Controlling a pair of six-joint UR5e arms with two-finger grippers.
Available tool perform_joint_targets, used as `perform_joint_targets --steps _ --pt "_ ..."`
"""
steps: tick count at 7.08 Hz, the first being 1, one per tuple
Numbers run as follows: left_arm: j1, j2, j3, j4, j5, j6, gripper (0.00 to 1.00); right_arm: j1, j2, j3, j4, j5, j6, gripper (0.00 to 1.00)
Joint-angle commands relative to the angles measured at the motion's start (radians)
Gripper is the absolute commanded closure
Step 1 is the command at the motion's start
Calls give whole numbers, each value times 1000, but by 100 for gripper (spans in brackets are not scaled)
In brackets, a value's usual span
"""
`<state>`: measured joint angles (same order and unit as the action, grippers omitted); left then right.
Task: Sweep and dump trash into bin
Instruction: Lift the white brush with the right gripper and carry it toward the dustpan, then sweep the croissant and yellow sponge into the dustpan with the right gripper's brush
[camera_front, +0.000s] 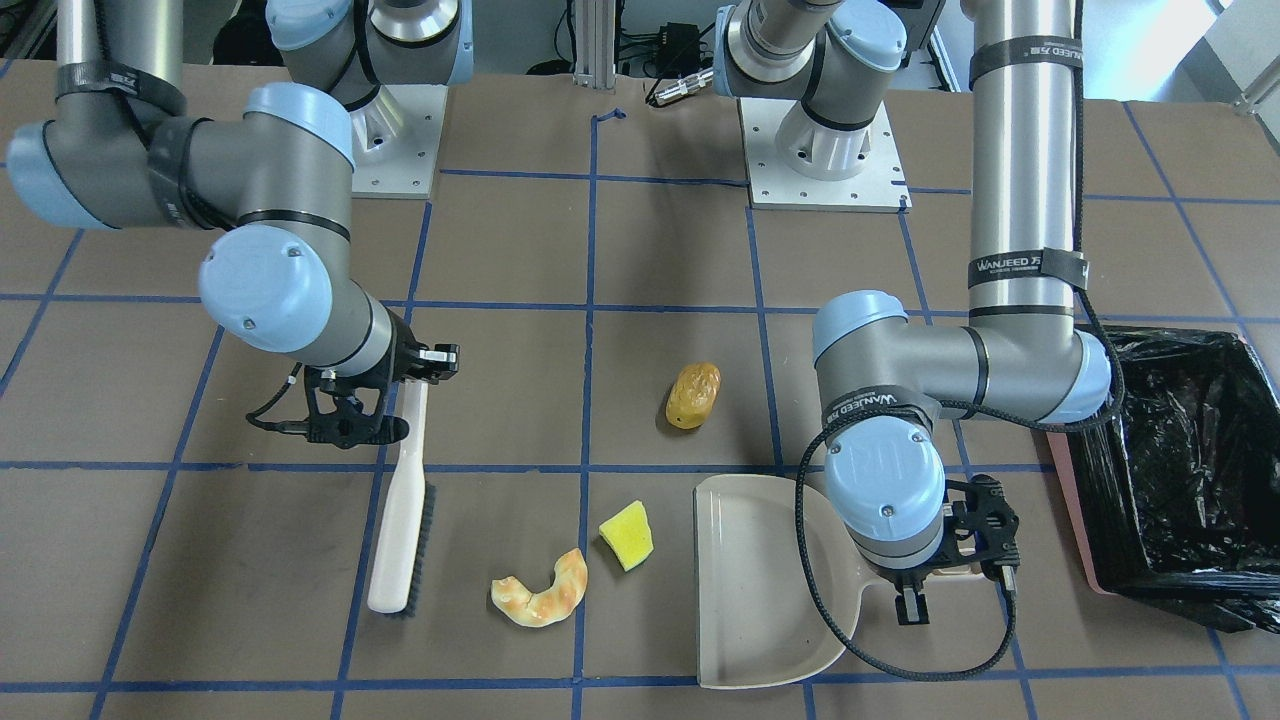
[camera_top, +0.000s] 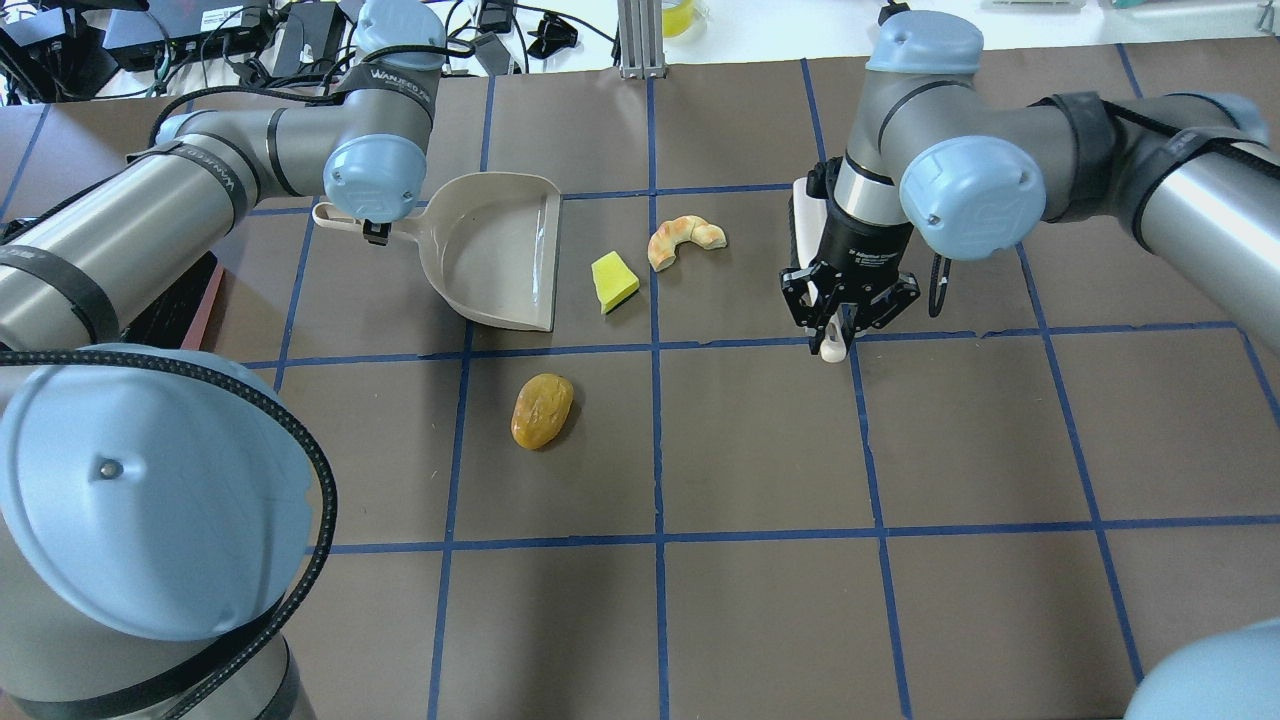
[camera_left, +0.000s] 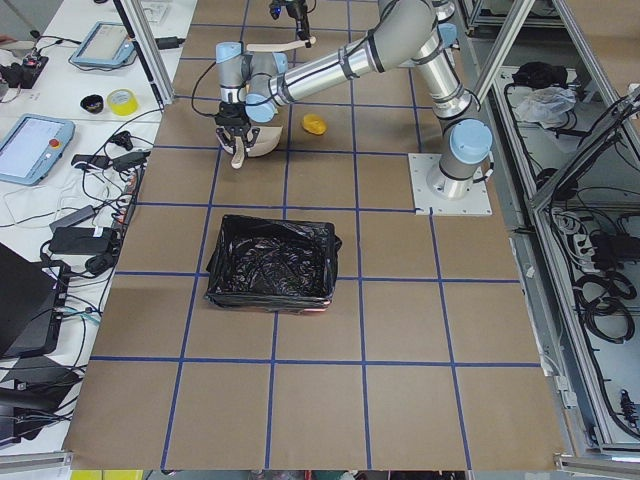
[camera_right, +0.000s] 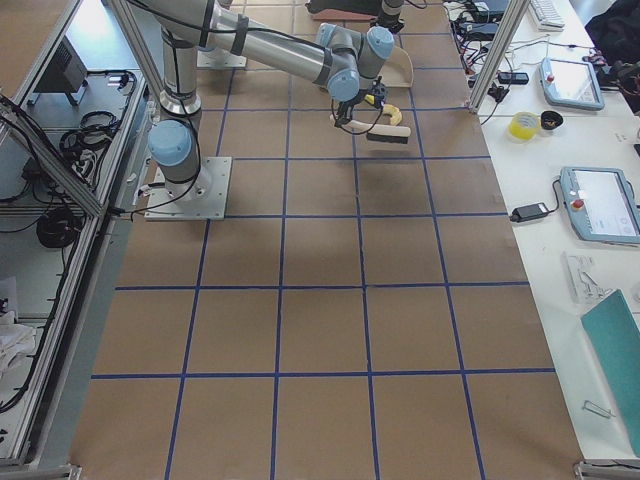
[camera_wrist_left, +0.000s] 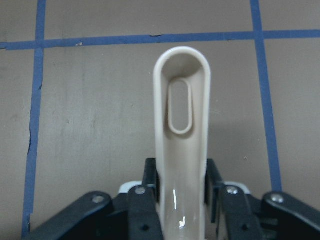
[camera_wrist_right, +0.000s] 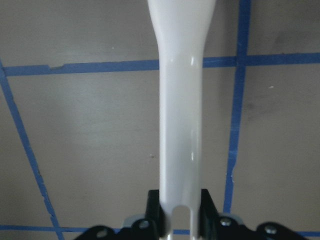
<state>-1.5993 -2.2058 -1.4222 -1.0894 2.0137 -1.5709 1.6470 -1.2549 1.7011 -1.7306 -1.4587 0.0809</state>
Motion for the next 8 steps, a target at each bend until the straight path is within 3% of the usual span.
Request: perform_joint_targets --steps 1,2,4,5,6,8 --pt "-1 0 2 0 0 0 100 71 64 2 -129 53 -12 100" --pt "-1 0 2 0 0 2 100 77 95 2 -182 143 -26 100" --pt "-1 0 2 2 0 2 100 123 136 0 -265 216 -17 100" --pt "-1 0 2 2 0 2 100 140 156 -3 -294 329 -9 100" --pt "-1 0 3 5 0 3 100 167 181 -12 -344 351 35 100" --pt "-1 -2 16 3 -1 3 100 203 229 -46 -415 481 169 100"
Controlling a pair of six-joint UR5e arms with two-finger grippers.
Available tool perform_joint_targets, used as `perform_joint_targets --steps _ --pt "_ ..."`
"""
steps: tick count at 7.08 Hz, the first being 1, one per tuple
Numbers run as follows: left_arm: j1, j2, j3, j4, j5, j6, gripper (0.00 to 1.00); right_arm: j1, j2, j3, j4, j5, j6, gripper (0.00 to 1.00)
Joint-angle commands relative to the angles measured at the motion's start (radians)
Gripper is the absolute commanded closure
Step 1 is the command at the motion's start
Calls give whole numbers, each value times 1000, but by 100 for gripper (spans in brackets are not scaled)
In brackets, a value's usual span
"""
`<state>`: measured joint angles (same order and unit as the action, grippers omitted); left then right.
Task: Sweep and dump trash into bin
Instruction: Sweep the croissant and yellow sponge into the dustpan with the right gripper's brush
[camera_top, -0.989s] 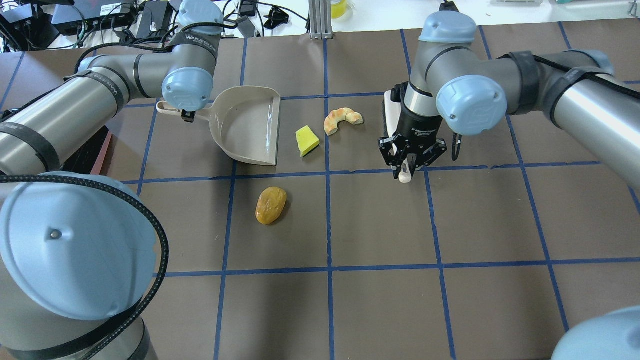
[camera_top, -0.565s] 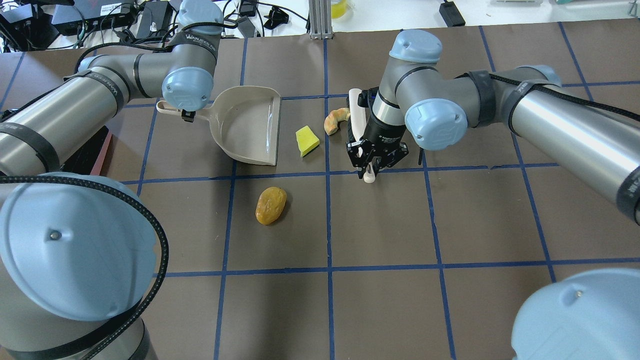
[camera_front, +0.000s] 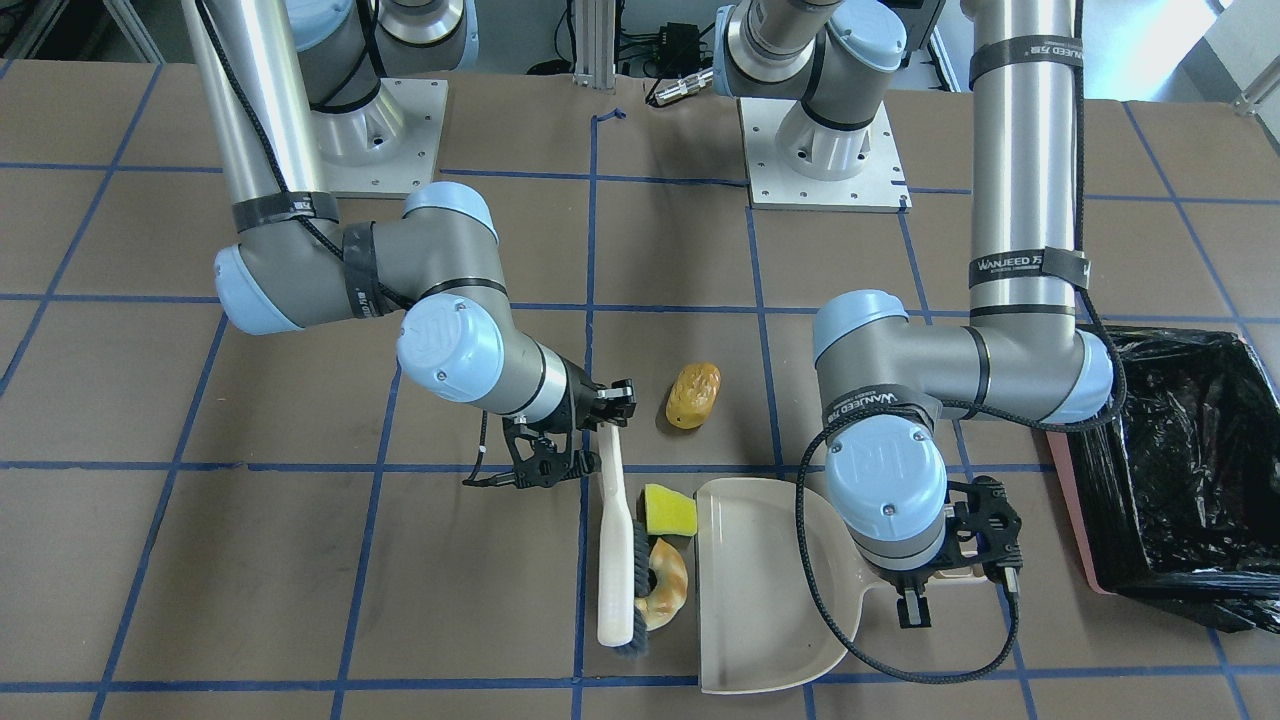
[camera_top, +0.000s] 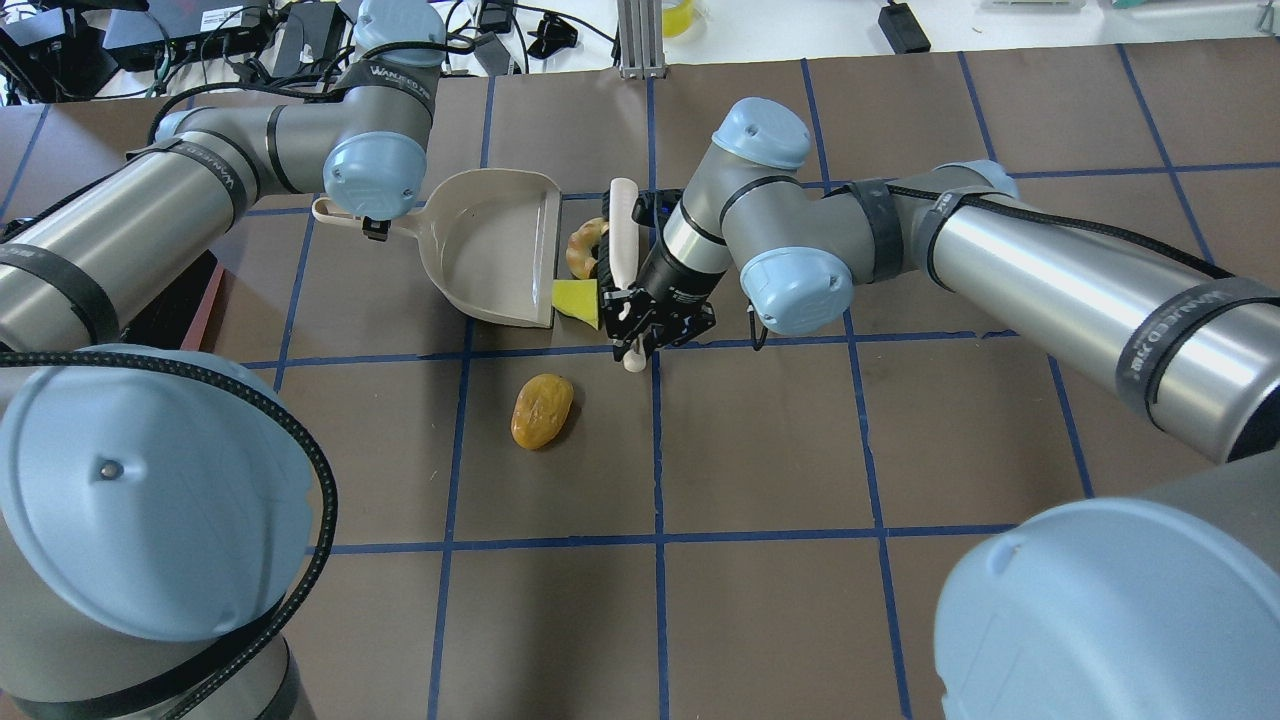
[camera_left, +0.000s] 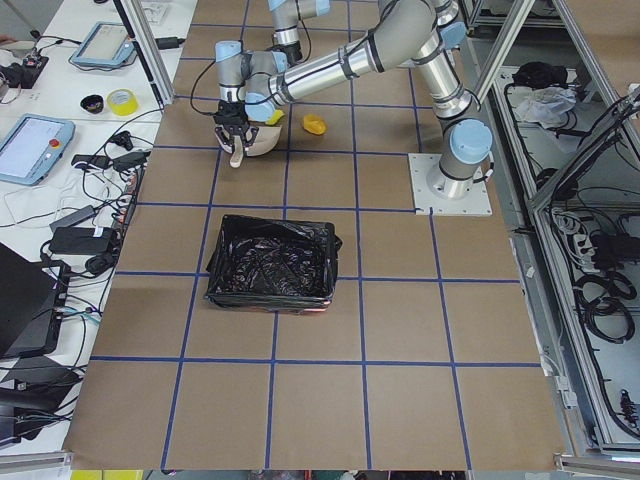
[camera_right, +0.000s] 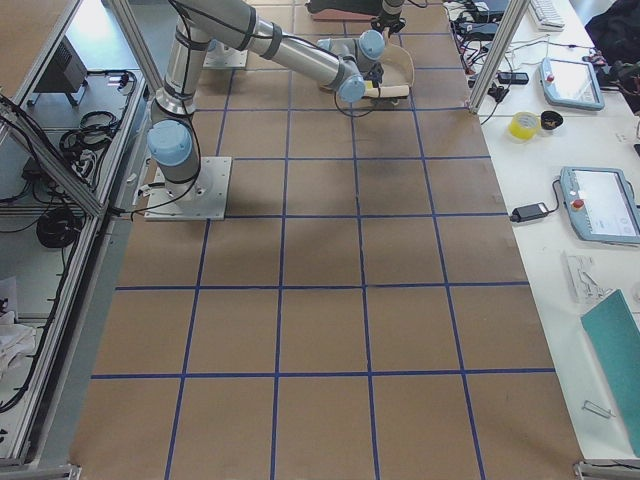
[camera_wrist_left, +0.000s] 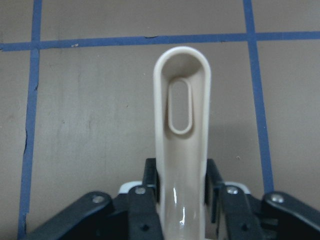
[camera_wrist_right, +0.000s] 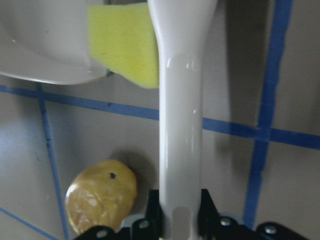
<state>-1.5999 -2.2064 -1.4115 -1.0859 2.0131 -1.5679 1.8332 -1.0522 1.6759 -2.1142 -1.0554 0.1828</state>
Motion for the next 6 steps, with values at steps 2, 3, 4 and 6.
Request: perform_joint_targets --steps 2,3,4,6 --pt "0 -3 5 0 -1 0 100 15 37 -54 -33 253 191 100" --pt "0 -3 5 0 -1 0 100 15 50 -88 -33 288 260 100" --pt "0 -3 5 0 -1 0 100 5 54 -117 -8 288 276 100" --pt "0 -4 5 0 -1 0 100 -56 -10 -125 122 229 252 100"
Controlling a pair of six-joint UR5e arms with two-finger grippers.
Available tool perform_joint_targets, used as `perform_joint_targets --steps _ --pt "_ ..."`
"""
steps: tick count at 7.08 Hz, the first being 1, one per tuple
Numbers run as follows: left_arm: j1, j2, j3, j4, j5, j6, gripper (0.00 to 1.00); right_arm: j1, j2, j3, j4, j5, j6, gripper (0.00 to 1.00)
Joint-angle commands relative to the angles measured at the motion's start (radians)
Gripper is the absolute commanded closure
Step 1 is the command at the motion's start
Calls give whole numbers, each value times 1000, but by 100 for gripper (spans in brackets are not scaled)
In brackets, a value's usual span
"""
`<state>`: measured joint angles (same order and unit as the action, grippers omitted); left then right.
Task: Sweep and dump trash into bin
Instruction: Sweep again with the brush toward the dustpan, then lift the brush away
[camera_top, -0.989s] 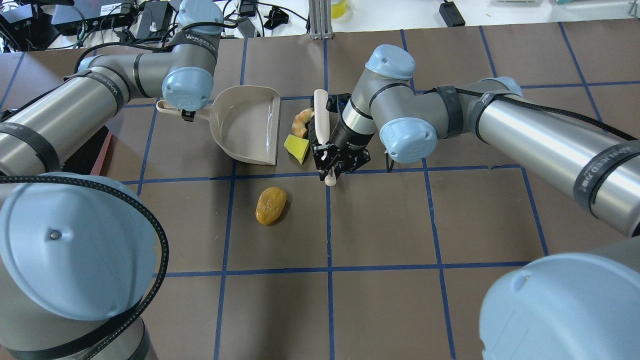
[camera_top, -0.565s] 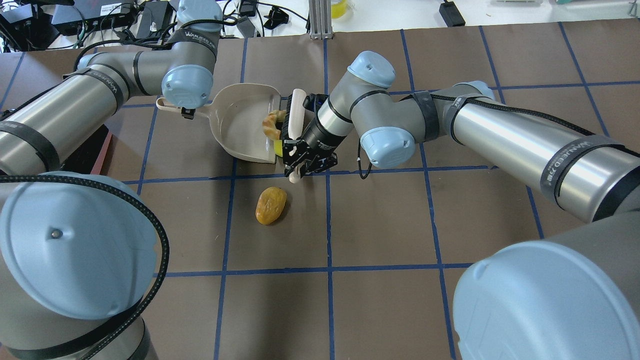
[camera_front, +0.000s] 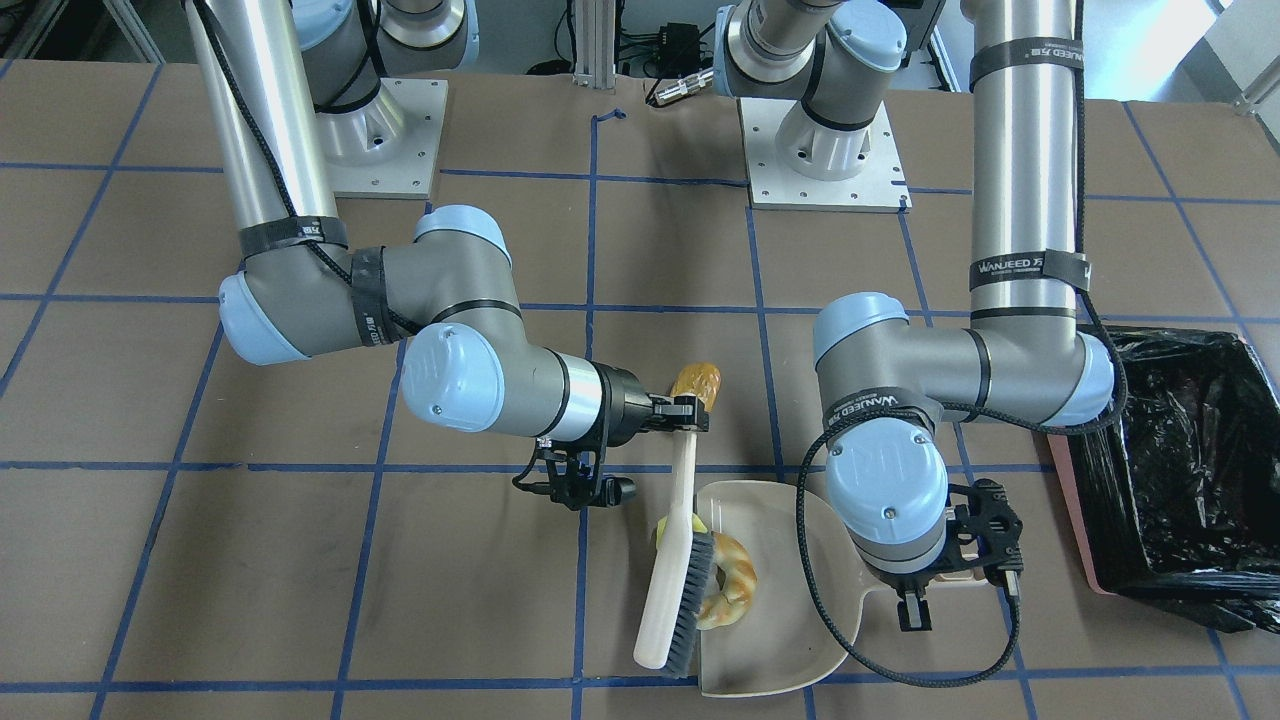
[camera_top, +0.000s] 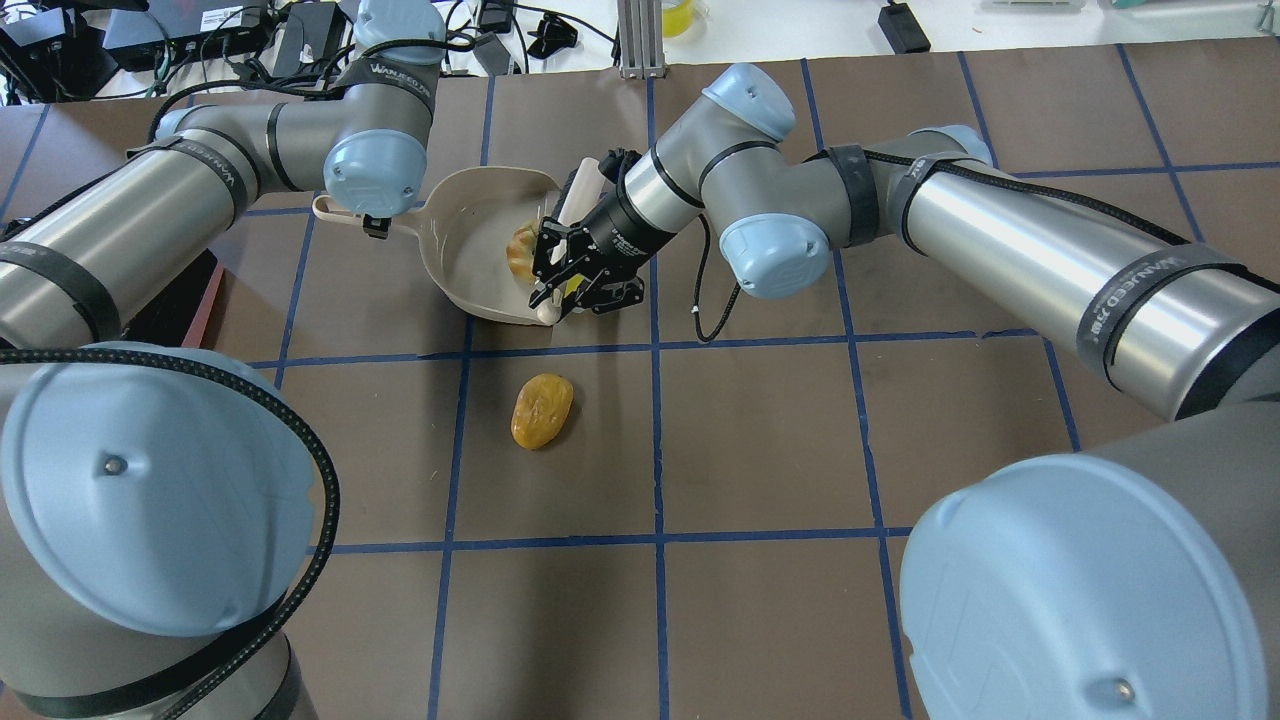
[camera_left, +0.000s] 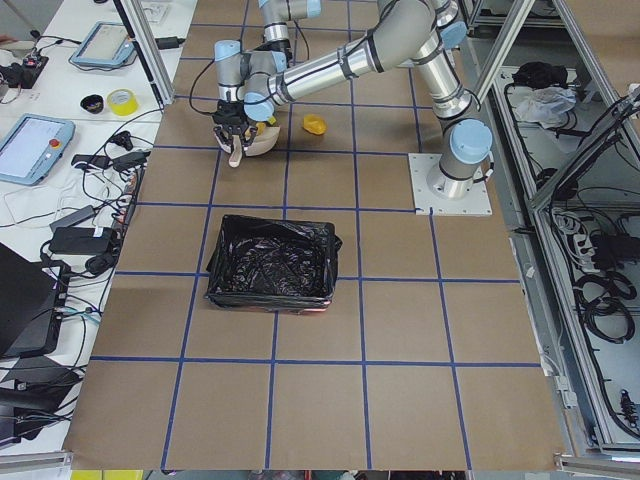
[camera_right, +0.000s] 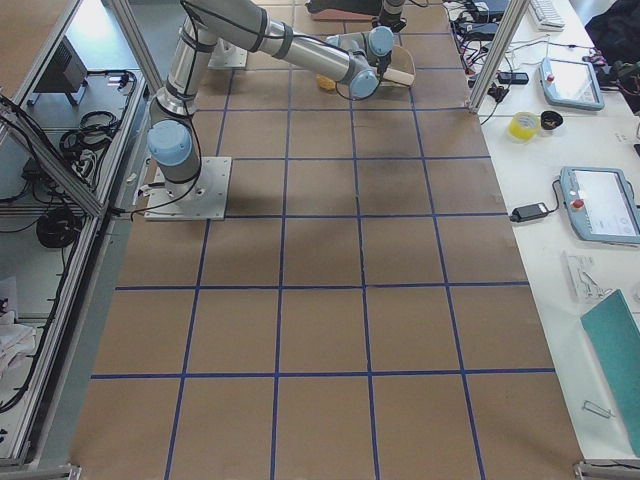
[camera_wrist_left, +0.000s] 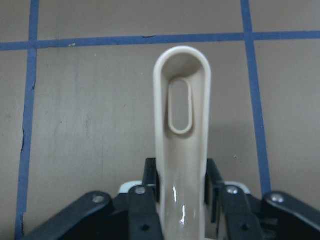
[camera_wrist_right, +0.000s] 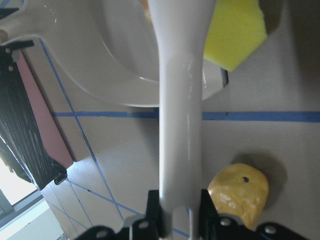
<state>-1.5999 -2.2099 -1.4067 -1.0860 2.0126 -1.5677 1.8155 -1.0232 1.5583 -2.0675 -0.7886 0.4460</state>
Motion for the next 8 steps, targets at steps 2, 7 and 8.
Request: perform_joint_targets --steps 2,7,8 --pt "0 -1 0 2 0 0 100 -50 -101 2 206 -336 -70 100" --pt "0 -2 0 2 -2 -12 100 94 40 43 -15 -290 -58 100" --pt "0 -4 0 2 -3 -12 100 93 63 19 -22 -158 13 100"
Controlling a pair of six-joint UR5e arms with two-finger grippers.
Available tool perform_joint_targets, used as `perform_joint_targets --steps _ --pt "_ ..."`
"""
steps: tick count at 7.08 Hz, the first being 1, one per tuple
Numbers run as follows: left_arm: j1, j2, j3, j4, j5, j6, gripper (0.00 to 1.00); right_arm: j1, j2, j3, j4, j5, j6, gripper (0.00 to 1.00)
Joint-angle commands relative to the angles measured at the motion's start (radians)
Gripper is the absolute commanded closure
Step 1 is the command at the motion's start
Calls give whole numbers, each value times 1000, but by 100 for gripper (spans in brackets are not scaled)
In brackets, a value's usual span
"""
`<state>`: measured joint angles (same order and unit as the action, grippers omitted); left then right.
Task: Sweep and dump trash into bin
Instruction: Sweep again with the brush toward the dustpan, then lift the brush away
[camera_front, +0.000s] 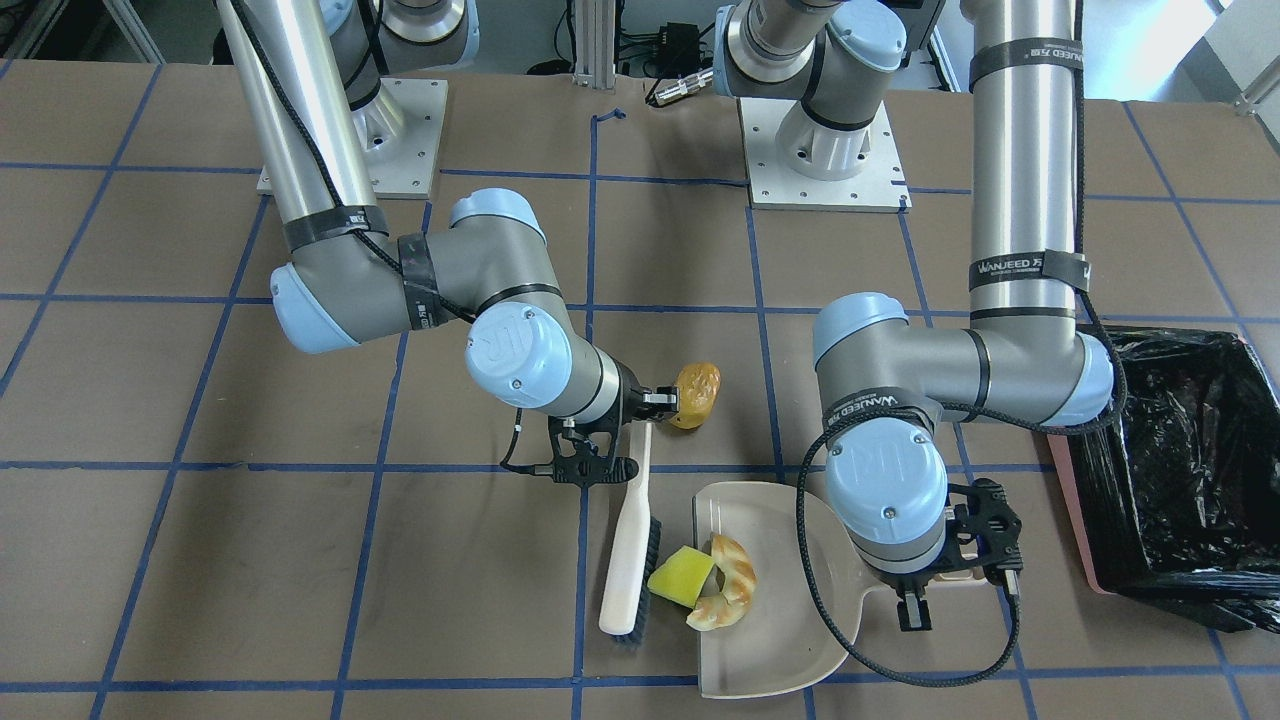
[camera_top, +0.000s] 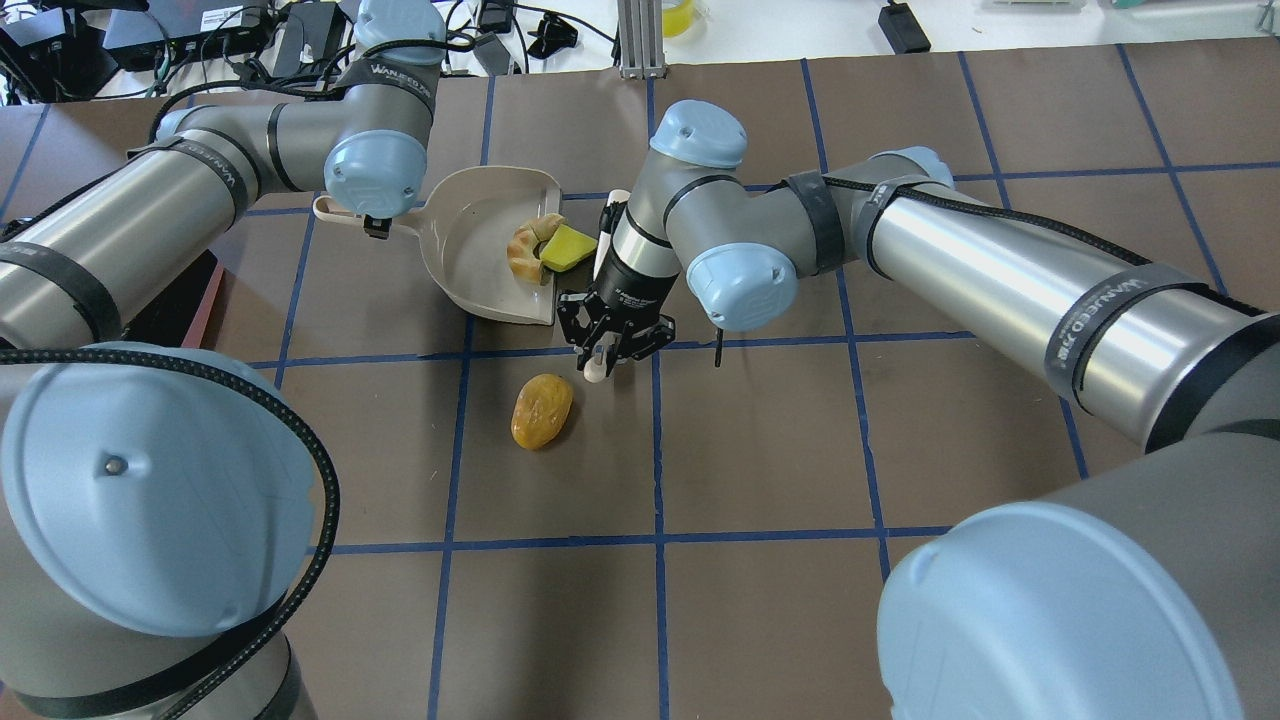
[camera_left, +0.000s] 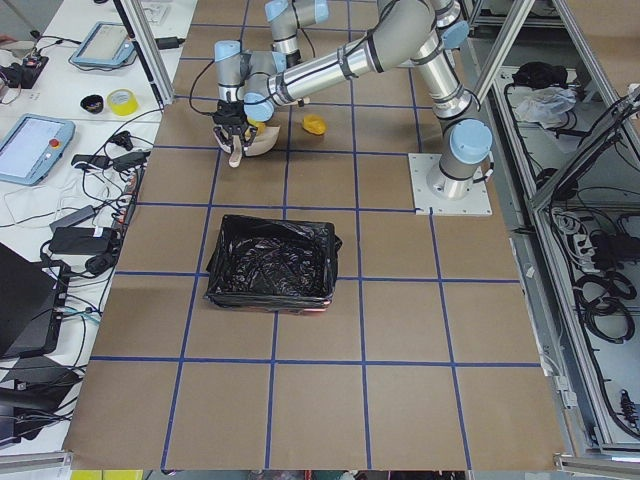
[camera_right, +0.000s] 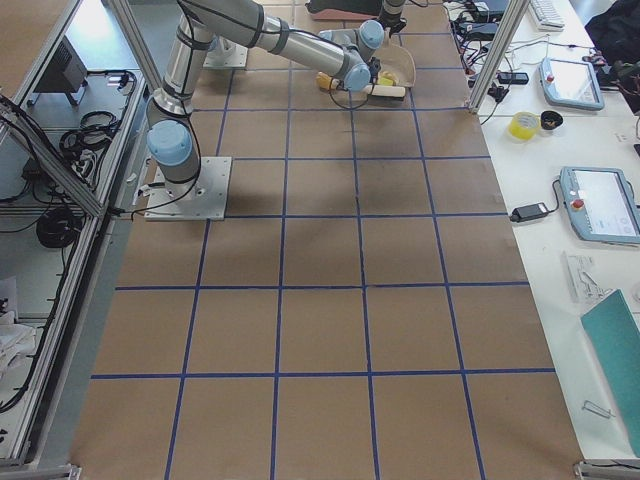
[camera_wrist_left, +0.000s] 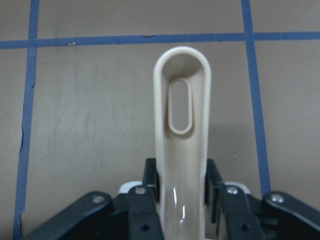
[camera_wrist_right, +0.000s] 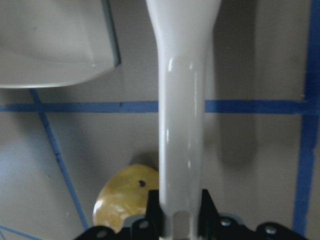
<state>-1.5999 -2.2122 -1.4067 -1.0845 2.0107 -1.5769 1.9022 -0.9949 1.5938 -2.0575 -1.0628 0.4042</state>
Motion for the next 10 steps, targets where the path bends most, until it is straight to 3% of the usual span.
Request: perform_joint_targets --steps 1,4,5,6,8,9,10 --pt "0 -1 0 0 -1 -3 100 6 56 -79 -21 206 132 100" --pt "0 -1 0 0 -1 -2 100 5 70 -169 40 224 189 100" --pt "0 -1 0 0 -1 -2 100 -6 62 -182 80 192 171 100" --pt "0 -1 0 0 -1 0 100 -15 35 -187 156 81 104 100" --pt "0 -1 -1 0 -1 1 100 -15 27 -196 174 41 88 100" --pt "0 2 -2 2 -6 -2 100 -23 18 -201 201 -33 82 100" --pt "0 18 -6 2 -35 5 100 -26 -23 -190 291 -174 21 100"
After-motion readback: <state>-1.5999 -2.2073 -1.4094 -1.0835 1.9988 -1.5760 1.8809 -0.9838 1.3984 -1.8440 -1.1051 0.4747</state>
